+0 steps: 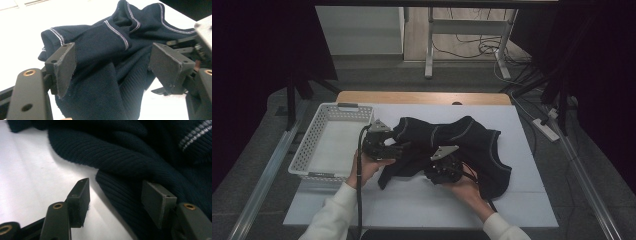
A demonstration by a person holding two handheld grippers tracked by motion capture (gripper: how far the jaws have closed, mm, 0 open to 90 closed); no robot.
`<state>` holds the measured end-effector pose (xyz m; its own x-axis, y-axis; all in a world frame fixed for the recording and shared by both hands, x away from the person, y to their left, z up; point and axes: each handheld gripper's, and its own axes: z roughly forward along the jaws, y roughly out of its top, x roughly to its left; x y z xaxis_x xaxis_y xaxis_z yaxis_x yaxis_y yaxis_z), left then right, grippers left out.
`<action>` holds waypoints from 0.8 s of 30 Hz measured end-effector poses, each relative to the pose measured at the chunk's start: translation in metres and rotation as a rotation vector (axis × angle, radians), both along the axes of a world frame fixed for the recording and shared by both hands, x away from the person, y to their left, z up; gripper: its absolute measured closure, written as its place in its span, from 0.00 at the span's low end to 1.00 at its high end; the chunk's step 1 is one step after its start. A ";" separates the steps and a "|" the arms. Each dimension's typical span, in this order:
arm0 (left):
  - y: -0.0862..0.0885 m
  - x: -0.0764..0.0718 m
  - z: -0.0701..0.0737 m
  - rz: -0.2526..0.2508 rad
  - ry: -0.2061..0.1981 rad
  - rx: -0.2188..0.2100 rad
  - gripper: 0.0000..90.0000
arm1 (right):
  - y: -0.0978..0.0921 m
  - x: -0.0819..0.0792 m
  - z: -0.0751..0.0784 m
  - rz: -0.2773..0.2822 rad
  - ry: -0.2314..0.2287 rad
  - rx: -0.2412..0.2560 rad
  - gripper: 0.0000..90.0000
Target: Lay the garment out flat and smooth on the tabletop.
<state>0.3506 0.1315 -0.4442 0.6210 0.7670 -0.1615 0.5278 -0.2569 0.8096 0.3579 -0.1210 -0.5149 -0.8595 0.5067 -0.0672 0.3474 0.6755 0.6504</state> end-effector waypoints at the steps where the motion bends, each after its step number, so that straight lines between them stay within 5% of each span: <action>1: 0.000 0.000 0.000 0.000 0.001 -0.001 0.26 | 0.002 0.001 -0.001 0.000 -0.010 -0.013 0.44; 3: 0.000 0.001 0.000 -0.001 0.003 -0.002 0.25 | 0.006 0.003 -0.003 0.004 -0.037 -0.054 0.45; 7: 0.000 0.001 -0.001 -0.002 0.004 -0.003 0.25 | 0.005 0.006 -0.003 -0.019 -0.046 -0.051 0.56; 13: 0.001 0.001 -0.001 -0.001 0.004 -0.004 0.25 | -0.003 0.013 -0.002 -0.019 -0.017 -0.003 0.88; 24: 0.005 0.000 0.002 0.005 -0.001 -0.014 0.25 | -0.011 0.002 0.012 0.027 -0.005 0.042 0.92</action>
